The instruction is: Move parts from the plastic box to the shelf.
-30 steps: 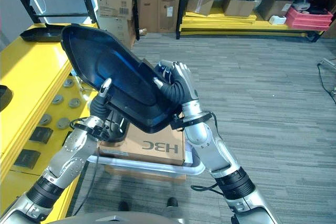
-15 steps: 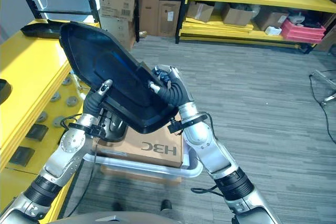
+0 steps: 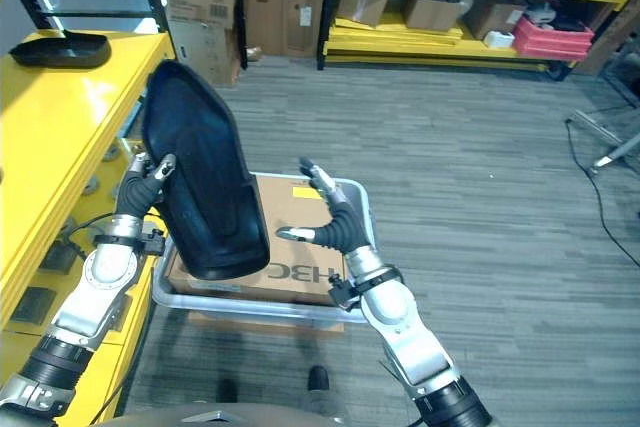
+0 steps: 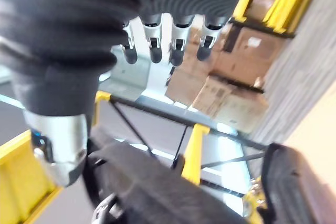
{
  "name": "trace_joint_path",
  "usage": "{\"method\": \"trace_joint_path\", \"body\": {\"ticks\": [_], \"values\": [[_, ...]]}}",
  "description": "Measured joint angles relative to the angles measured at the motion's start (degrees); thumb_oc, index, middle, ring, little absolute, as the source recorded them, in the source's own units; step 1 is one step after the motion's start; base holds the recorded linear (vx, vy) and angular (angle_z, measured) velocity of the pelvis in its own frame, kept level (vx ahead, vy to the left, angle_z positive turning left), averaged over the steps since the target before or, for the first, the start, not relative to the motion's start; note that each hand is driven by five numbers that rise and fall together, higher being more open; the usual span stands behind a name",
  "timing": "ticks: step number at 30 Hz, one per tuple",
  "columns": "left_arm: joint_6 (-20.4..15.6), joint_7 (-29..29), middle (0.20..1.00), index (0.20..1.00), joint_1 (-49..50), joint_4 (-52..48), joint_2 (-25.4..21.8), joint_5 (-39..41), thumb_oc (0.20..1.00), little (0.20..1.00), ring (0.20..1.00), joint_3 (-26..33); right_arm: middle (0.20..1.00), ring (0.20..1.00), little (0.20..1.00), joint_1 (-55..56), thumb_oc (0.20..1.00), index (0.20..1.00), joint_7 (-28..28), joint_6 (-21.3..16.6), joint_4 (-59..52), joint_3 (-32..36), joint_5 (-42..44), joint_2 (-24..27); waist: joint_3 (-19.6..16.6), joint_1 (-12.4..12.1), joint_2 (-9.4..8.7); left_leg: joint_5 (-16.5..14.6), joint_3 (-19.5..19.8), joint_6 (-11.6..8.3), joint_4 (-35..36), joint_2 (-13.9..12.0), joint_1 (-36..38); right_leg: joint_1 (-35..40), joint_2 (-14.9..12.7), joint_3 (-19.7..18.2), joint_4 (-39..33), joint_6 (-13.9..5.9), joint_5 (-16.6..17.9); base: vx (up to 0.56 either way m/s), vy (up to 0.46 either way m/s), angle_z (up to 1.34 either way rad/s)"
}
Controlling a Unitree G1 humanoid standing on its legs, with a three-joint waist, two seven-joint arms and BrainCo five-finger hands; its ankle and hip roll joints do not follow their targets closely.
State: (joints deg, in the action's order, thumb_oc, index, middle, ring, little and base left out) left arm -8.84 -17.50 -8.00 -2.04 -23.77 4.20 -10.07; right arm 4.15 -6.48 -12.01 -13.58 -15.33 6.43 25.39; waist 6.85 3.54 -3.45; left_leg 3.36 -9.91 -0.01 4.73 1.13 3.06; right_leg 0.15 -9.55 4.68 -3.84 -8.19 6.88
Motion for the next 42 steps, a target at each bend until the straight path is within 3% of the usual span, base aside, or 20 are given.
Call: {"method": "trace_joint_path", "body": {"ticks": [4, 11, 15, 18, 19, 20, 21, 23, 24, 26, 27, 28, 30, 31, 32, 34, 36, 40, 42], "values": [[-0.71, -1.15, 0.200, 0.200, 0.67, -0.06, 0.10, 0.02, 0.200, 0.200, 0.200, 1.43, 1.000, 1.000, 1.000, 4.07, 1.000, 1.000, -0.24, -0.33, 4.87, 0.37, 0.48, -0.16, 1.08, 0.01, 0.21, 0.29, 1.55, -0.19, 0.05, -0.34, -0.47, 0.27, 1.49, -4.52, 0.24, 0.21, -0.78, 0.01, -0.143, 0.13], [-3.48, -1.71, 0.200, 0.200, 3.54, -4.17, 1.55, 0.80, 0.200, 0.200, 0.200, 3.89, 1.000, 1.000, 1.000, 4.52, 1.000, 1.000, 0.03, -1.20, 17.94, -0.27, -2.47, 0.14, 1.95, -1.21, 1.39, 1.89, 7.13, -2.55, -0.04, -2.72, -2.30, 2.41, 4.24, 0.54, -0.88, 1.89, -1.73, -0.06, -0.229, 0.38], [-5.32, -0.78, 0.200, 0.200, 4.88, -8.96, 1.80, 3.36, 0.200, 0.200, 0.200, 4.35, 1.000, 1.000, 1.000, 4.46, 1.000, 1.000, -0.01, 0.24, 33.99, -1.86, -6.50, 1.53, 4.51, -3.18, 4.88, 6.50, 15.90, -5.45, -0.06, -3.93, -6.54, 2.91, 5.62, 8.29, -0.92, 3.52, -2.62, -0.17, -0.199, 1.22], [-6.39, -0.69, 0.200, 0.200, 7.42, -11.63, 1.73, 4.88, 0.200, 0.200, 0.200, 8.41, 1.000, 1.000, 1.000, 3.38, 1.000, 1.000, -0.58, 0.16, 34.81, -2.65, -8.84, 3.63, 7.16, -5.30, 8.85, 5.12, 15.79, -5.66, 0.30, -5.86, -7.72, 3.82, 8.25, 11.11, -0.84, 4.85, -2.71, -0.18, -0.060, 0.50], [-6.64, -0.74, 0.200, 0.200, 7.51, -11.93, 1.73, 5.27, 0.200, 0.200, 0.200, 9.13, 1.000, 1.000, 1.000, 2.78, 1.000, 1.000, -0.62, -0.11, 34.68, -2.76, -9.74, 4.39, 7.45, -5.23, 8.99, 3.08, 13.40, -5.95, 0.32, -6.51, -8.38, 3.77, 8.29, 12.40, -0.83, 5.61, -2.33, -0.18, -0.079, 1.02], [-7.24, -0.65, 0.200, 0.200, 5.73, -12.06, 1.79, 5.71, 0.200, 0.200, 0.200, 9.95, 1.000, 1.000, 1.000, 1.06, 1.000, 1.000, -0.62, 0.38, 34.78, -2.71, -11.83, 4.34, 8.79, -3.91, 6.18, -1.52, 0.37, -5.79, -0.29, -8.03, -9.26, 3.21, 4.50, 17.74, -1.17, 7.50, -2.26, -0.12, -0.073, 1.25], [-7.49, -0.45, 0.200, 0.200, 5.01, -12.10, 1.67, 5.74, 0.200, 0.200, 0.200, 9.93, 1.000, 1.000, 1.000, 0.12, 1.000, 1.000, -0.70, 1.06, 34.67, -2.66, -12.88, 4.38, 9.19, -3.76, 4.93, -0.19, -2.18, -5.77, -2.04, -8.10, -9.92, 2.91, 2.71, 19.36, -1.14, 8.14, -1.92, -0.11, -0.065, 1.33], [-7.54, 0.10, 0.200, 0.200, 4.06, -12.12, 2.01, 5.72, 0.200, 0.200, 0.200, 9.78, 1.000, 1.000, 1.000, 0.07, 1.000, 1.000, -1.24, 1.60, 32.68, -2.58, -14.15, 4.61, 9.34, -3.01, 4.04, 0.46, -2.32, -6.95, -5.98, -9.28, -10.30, 2.73, 1.27, 20.69, -0.85, 8.16, -1.82, -0.07, -0.019, 0.84], [-7.75, 0.68, 0.200, 0.200, 4.03, -12.11, 2.06, 5.72, 0.200, 0.200, 0.200, 9.58, 1.000, 1.000, 1.000, 0.34, 1.000, 1.000, -1.40, 1.70, 30.77, -2.52, -14.89, 4.72, 9.11, -1.89, 4.53, 0.17, -1.10, -7.51, -9.39, -11.14, -8.21, 3.92, -0.06, 23.41, -0.84, 7.47, -1.73, -0.07, 0.013, 1.06], [-8.46, 0.70, 0.200, 0.200, 3.84, -12.47, 2.34, 5.72, 0.200, 0.200, 0.200, 9.04, 1.000, 1.000, 1.000, 0.83, 1.000, 1.000, -1.70, 1.32, 29.03, -2.60, -15.42, 4.90, 7.79, -1.06, 5.99, 0.08, -1.31, -7.32, -10.05, -12.28, -5.87, 4.33, -0.93, 25.94, -0.67, 6.40, -1.48, -0.06, 0.070, 1.15], [-8.63, 0.60, 0.200, 0.200, 2.39, -12.43, 2.98, 5.71, 0.200, 0.200, 0.200, 7.32, 1.000, 1.000, 1.000, 2.41, 1.000, 1.000, -1.69, 1.39, 27.32, -2.78, -15.87, 5.71, 6.69, 0.25, 8.44, 2.01, -5.40, -3.78, -10.84, -12.62, -4.51, 5.77, -1.49, 29.25, 1.14, 4.14, -1.60, 0.03, 0.097, 1.47], [-8.69, 0.61, 0.200, 0.200, 1.12, -12.64, 3.45, 5.70, 0.200, 0.200, 0.200, 6.34, 1.000, 1.000, 1.000, 2.88, 1.000, 1.000, -1.69, 1.41, 26.65, -3.18, -15.92, 6.10, 6.19, 1.17, 8.75, 1.54, -6.62, -3.59, -8.08, -11.53, -3.87, 5.61, -2.29, 29.55, 4.29, 3.78, -3.04, 0.02, 0.143, 1.85], [-9.06, 0.24, 0.200, 0.200, -0.39, -13.45, 2.91, 5.72, 0.200, 0.200, 0.200, 5.44, 1.000, 1.000, 1.000, 2.54, 1.000, 1.000, -1.76, 1.07, 25.04, -3.38, -17.23, 6.10, 5.03, 1.34, 6.62, 1.79, -6.77, -1.79, -2.04, -8.73, -3.70, 5.37, -2.44, 22.36, 3.86, 2.53, -5.76, -0.02, 0.264, 1.54], [-9.05, 0.30, 0.200, 0.200, -0.54, -13.11, 2.17, 5.68, 0.200, 0.200, 0.200, 5.39, 1.000, 1.000, 1.000, 3.06, 1.000, 1.000, -1.92, 1.29, 23.37, -1.85, -18.52, 6.13, 4.01, 1.27, 5.02, 0.73, -10.71, -3.31, -0.37, -8.08, -2.16, 5.98, -4.16, 22.55, 2.66, 3.12, -4.56, -0.03, 0.378, 1.37], [-9.34, 0.06, 0.200, 0.200, -0.74, -13.20, 0.68, 5.65, 0.200, 0.200, 0.200, 5.77, 1.000, 1.000, 1.000, 5.23, 1.000, 1.000, -2.76, 0.94, 17.19, 2.89, -19.81, 5.77, 3.44, 0.98, 3.91, 1.54, -14.20, -3.31, -3.96, -8.51, -3.69, 6.42, -6.32, 24.56, 3.62, 0.46, -3.36, 0.00, 0.429, 1.13], [-9.29, -0.62, 0.200, 0.200, 0.49, -13.14, -0.91, 5.61, 0.200, 0.200, 0.200, 5.77, 1.000, 1.000, 1.000, 4.76, 1.000, 1.000, -4.75, -0.34, 14.80, 5.10, -19.68, 4.29, 2.46, 1.68, 3.31, 2.55, -13.44, -2.17, -2.95, -6.42, -3.62, 6.12, -7.60, 25.88, 5.23, 1.32, -2.55, 0.03, 0.366, 0.49], [-9.27, -0.89, 0.200, 0.200, 1.64, -12.45, -2.61, 5.40, 0.200, 0.200, 0.200, 5.96, 1.000, 1.000, 1.000, 3.43, 1.000, 1.000, -4.61, -0.39, 15.29, 1.87, -19.06, 0.75, 0.87, 1.27, 0.99, 2.69, -14.31, -1.24, -0.84, -3.91, -1.88, 5.58, -9.48, 25.32, 5.46, 1.89, 1.65, 0.04, 0.447, -0.16], [-9.22, -0.83, 0.200, 0.200, 2.20, -12.07, -2.68, 4.40, 0.200, 0.200, 0.200, 7.42, 1.000, 1.000, 1.000, 1.10, 1.000, 1.000, -2.17, -0.18, 24.79, -3.67, -17.41, -3.56, 0.18, 0.51, -0.22, 0.81, -16.74, 1.06, -0.40, -1.38, -0.20, 3.74, -12.88, 22.62, 8.42, 1.00, 5.24, -0.01, 0.270, -0.27], [-9.22, -0.83, 0.200, 0.200, 2.07, -11.80, -2.67, 4.00, 0.200, 0.200, 0.200, 7.37, 1.000, 1.000, 1.000, 0.66, 1.000, 1.000, -1.15, 0.05, 31.53, -4.56, -15.05, -5.55, 0.36, 0.44, -0.03, 0.41, -16.39, 2.27, -0.19, -0.86, 0.13, 0.83, -14.38, 19.39, 13.82, -0.95, 4.84, -0.04, 0.036, 0.05]]}}
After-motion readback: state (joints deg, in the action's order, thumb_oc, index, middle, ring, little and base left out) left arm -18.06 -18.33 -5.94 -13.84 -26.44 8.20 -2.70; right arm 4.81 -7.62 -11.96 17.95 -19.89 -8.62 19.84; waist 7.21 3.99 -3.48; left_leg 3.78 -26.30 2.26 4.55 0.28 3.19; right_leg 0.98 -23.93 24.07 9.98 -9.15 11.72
